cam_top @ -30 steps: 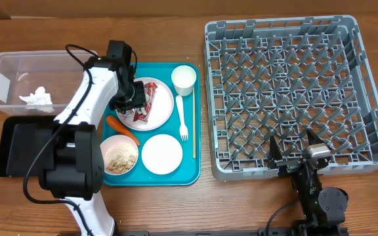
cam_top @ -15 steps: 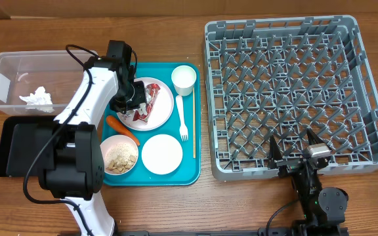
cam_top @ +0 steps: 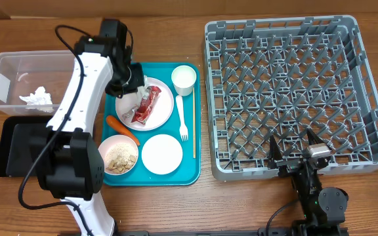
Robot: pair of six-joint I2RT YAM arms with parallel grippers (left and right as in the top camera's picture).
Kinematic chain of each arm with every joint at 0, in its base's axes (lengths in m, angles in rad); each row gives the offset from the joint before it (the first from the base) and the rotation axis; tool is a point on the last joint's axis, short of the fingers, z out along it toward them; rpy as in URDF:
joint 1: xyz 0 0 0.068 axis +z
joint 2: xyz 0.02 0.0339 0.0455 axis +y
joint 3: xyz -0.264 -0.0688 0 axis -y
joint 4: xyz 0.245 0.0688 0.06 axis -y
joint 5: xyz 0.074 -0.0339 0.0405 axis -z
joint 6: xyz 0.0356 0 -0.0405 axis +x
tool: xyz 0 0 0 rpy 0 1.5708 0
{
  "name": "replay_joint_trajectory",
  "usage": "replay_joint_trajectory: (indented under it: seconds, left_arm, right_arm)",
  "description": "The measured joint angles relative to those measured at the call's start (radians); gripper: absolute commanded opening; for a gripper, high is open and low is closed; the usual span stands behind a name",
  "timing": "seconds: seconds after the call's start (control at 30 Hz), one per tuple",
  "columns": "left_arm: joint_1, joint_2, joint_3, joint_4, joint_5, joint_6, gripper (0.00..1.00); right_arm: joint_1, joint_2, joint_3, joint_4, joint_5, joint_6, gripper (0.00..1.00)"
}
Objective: Sort waste into correct bins and load items into the dishwasher rack
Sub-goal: 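Move the tissue to the clear bin and open the left gripper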
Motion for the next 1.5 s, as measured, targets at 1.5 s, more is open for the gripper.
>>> replay_joint_trajectory:
  seconds: [1.5]
  left_arm:
    - [0.4,0.0,0.192,0.005,0.087,0.072,0.04]
  right_arm:
    - [0.0,0.0,0.0,0.0,0.0,0.0,1.0]
